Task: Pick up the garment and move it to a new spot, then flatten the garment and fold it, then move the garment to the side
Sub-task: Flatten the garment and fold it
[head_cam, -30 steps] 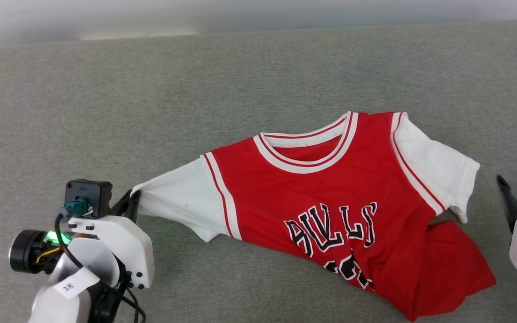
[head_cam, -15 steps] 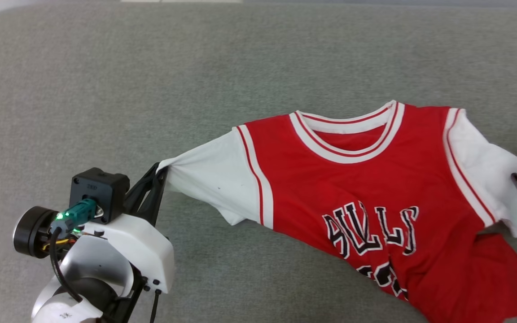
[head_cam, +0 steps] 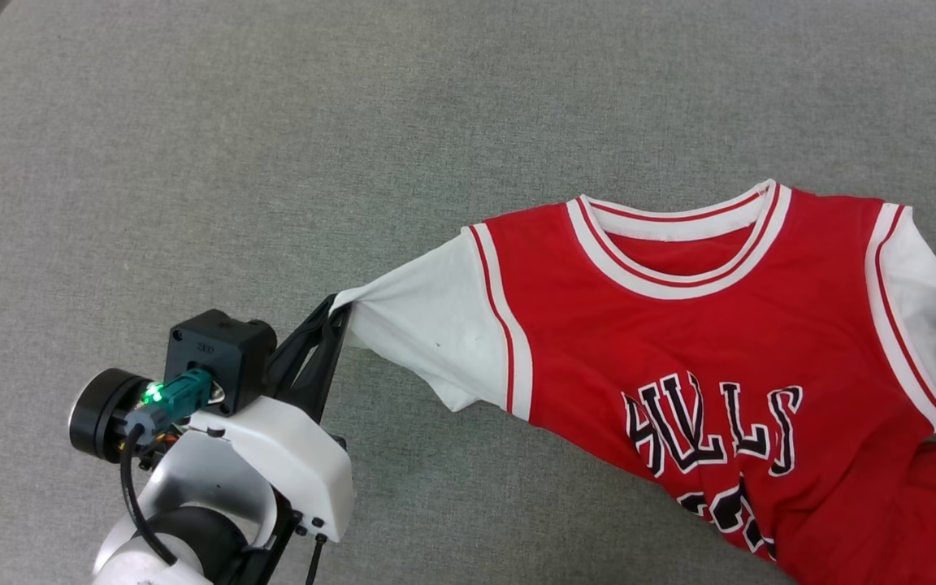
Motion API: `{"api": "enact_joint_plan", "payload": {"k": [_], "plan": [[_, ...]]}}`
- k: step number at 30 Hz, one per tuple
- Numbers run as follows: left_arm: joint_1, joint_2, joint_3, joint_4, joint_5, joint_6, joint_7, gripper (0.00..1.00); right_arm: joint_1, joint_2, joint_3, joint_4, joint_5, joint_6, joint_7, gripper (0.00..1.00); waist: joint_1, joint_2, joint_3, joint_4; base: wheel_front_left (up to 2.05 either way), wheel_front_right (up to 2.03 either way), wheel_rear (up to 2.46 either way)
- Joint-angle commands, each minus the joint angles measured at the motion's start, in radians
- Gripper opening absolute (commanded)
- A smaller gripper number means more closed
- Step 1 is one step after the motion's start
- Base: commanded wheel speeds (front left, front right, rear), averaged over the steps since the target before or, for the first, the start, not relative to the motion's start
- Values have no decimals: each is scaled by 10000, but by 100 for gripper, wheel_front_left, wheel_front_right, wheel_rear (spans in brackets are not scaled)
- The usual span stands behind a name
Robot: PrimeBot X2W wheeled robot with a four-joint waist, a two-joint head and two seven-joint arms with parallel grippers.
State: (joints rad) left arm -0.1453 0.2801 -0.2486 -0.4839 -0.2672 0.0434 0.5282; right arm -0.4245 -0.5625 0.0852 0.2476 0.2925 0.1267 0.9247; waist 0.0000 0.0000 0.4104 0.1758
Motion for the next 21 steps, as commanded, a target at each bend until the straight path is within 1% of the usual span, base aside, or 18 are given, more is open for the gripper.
{"api": "enact_joint_plan", "payload": {"k": [1, 5, 10, 11, 15, 21], "plan": [[-81, 16, 26, 107, -28, -74, -96, 0, 640, 443, 588, 772, 271, 76, 41, 0, 0, 0, -52, -13, 0, 0, 0], [17, 48, 163, 324, -186, -43, -195, 0, 361, 254, 493, 755, 404, 53, -524, 0, 0, 0, -383, -157, 0, 0, 0], [98, 121, 533, 449, -300, 99, -537, 0, -126, -157, 457, 322, 492, 37, -1437, 0, 0, 0, -1070, -493, 0, 0, 0], [98, 121, 533, 449, -300, 99, -537, 0, -126, -157, 457, 322, 492, 37, -1437, 0, 0, 0, -1070, -493, 0, 0, 0], [119, 188, 910, 353, -346, 228, -815, 0, -414, -482, 476, -240, 661, 37, -1943, 0, 0, 0, -1599, -789, 0, 0, 0], [21, 455, 1470, 136, -260, 361, -1204, 0, -589, -970, 385, -1339, 770, 37, -2273, 0, 0, 0, -2375, -1182, 0, 0, 0]]}}
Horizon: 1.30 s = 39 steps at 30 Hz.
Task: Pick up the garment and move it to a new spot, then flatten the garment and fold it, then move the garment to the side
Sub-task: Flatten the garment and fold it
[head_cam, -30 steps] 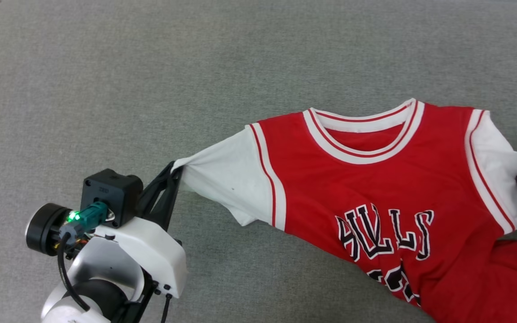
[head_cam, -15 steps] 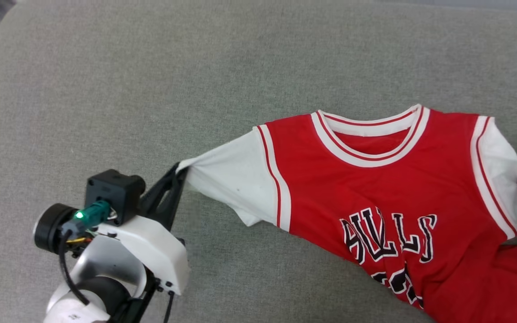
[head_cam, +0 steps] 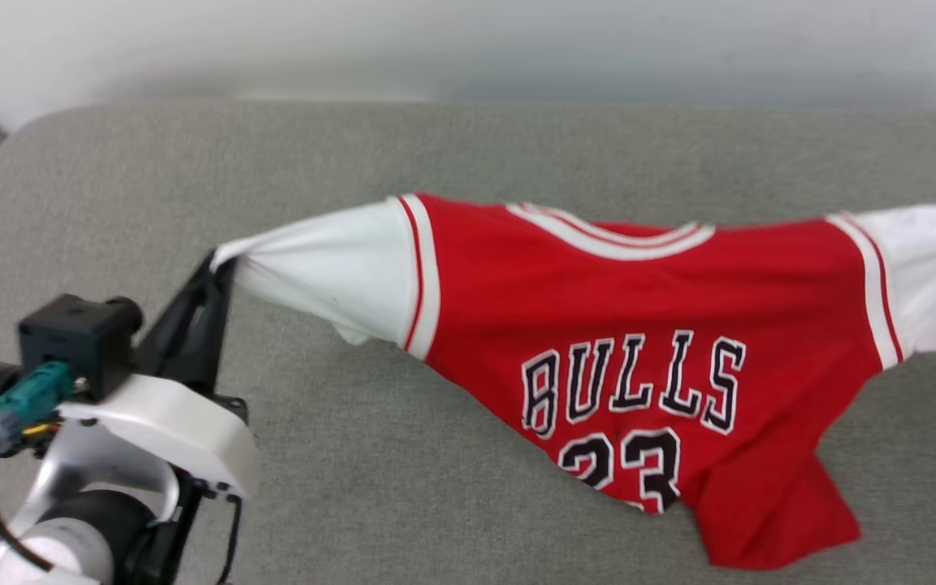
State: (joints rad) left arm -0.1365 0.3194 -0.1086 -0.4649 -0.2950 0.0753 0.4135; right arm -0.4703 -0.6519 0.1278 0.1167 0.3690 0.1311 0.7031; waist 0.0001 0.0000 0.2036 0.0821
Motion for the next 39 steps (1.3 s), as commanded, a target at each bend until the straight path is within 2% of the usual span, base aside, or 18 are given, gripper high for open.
{"api": "enact_joint_plan", "payload": {"k": [1, 11, 15, 18, 21, 29, 34, 39], "plan": [[-103, 101, 160, -97, 33, 56, -118, 0, -146, -123, -76, -225, -4, -7, -75, 0, -1, 0, -436, -305, 0, 0, 0], [-733, 712, 1164, -978, 124, 148, -471, 0, -482, -218, -556, -2470, -126, -7, -141, 0, -1, 0, -1379, -795, 0, 0, 0], [-1227, 943, 1641, -1479, 87, 196, -655, 0, -712, 6, -873, -3248, -19, -7, -188, 0, -1, 0, -1560, -934, 0, 0, 0], [-1532, 1066, 2010, -1704, 137, 239, -915, 0, -900, 415, -1157, -3595, 283, -7, -135, 0, -1, 0, -1635, -1046, 0, 0, 0], [-1896, 1183, 2268, -1802, 0, 238, -1075, 0, -1237, 412, -1266, -3882, 245, -7, -131, 0, -1, 0, -1601, -1130, 0, 0, 0], [-3639, 1546, 2317, -1161, -650, -131, -1100, 0, -2541, 821, -1330, -3834, 406, -7, -312, 0, -1, 0, -830, -1113, 0, 0, 0], [-5267, 1754, 2282, -82, -1240, -454, -1088, 0, -3783, 613, -688, -3443, -40, -7, -909, 0, -1, 0, -25, -1029, 0, 0, 0], [-7014, 2164, 2213, 1279, -1460, -831, -1260, 0, -5375, 807, -368, -2533, -231, -7, -1556, 0, -1, 0, 1013, -1011, 0, 0, 0]]}}
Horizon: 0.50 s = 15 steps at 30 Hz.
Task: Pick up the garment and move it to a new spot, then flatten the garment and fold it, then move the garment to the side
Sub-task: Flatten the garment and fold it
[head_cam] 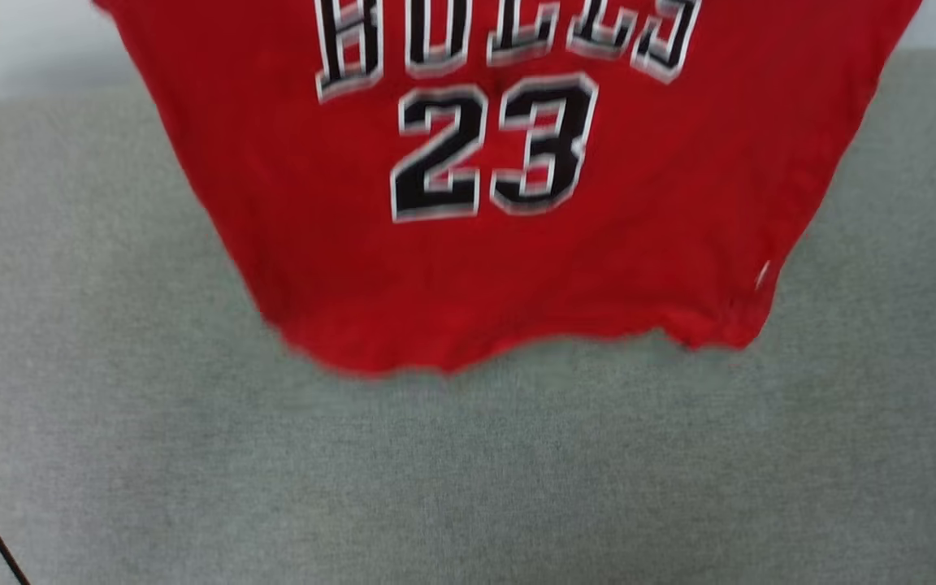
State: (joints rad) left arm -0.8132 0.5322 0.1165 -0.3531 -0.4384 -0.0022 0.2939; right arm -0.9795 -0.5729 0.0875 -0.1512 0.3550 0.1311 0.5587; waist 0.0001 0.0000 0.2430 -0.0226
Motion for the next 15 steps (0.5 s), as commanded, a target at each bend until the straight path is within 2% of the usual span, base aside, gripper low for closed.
{"api": "enact_joint_plan", "payload": {"k": [1, 6, 15], "plan": [[-636, 72, -109, 449, -62, -154, -113, 0, -594, 24, 98, 386, -118, -7, -249, 0, -1, 0, 810, 48, 0, 0, 0], [-3090, 240, -715, 2342, -23, -570, -325, 0, -2616, -215, 496, 2036, -443, -8, -1078, 0, -1, 0, 2068, 139, 0, 0, 0], [-6276, -97, -1659, 5124, 393, -894, -1338, 0, -5412, 288, 752, 4867, -1060, -8, -2493, 0, -1, 0, 3448, 359, 0, 0, 0]]}}
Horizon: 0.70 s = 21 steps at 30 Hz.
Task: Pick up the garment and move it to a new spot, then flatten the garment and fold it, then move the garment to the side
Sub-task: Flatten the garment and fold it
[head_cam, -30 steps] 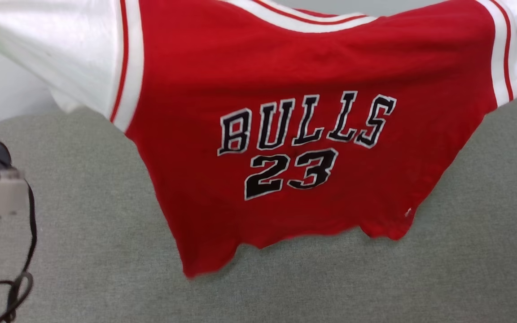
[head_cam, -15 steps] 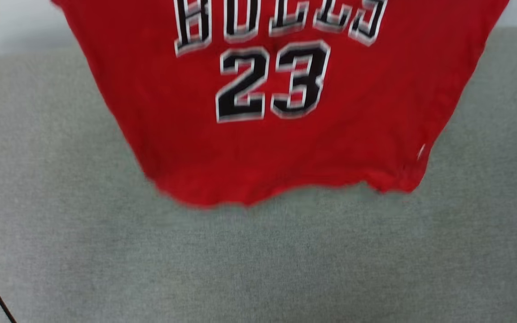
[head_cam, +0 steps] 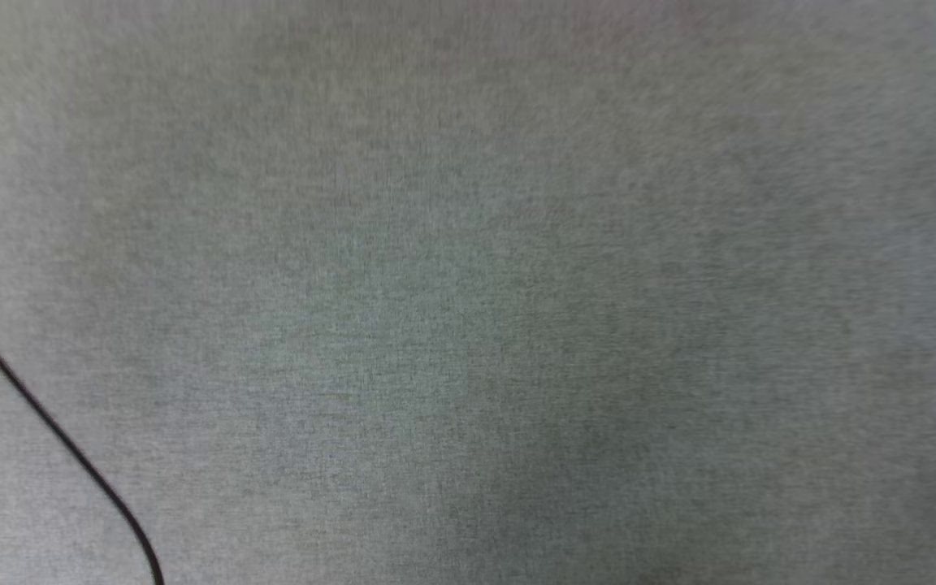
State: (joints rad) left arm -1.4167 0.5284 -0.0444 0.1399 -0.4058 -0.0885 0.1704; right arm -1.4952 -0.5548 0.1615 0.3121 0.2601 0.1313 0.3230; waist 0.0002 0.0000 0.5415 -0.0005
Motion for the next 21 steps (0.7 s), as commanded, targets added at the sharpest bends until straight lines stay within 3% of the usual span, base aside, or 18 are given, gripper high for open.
{"api": "enact_joint_plan", "payload": {"k": [1, 9, 21], "plan": [[-487, -145, -113, 502, 82, -42, -249, 0, -495, 187, 43, 521, -255, -10, -344, 0, -2, 0, 572, 164, 0, 0, 0], [-1271, -653, -731, 2230, 112, -204, -1189, 0, -1367, 882, 322, 2472, -1079, -10, -1889, 0, -2, 0, 1221, 246, 0, 0, 0], [1136, -1421, -1654, 2926, -127, -328, -2380, 0, 553, 1442, 712, 3945, -400, -9, -3274, 0, -2, 0, 627, 454, 0, 0, 0]]}}
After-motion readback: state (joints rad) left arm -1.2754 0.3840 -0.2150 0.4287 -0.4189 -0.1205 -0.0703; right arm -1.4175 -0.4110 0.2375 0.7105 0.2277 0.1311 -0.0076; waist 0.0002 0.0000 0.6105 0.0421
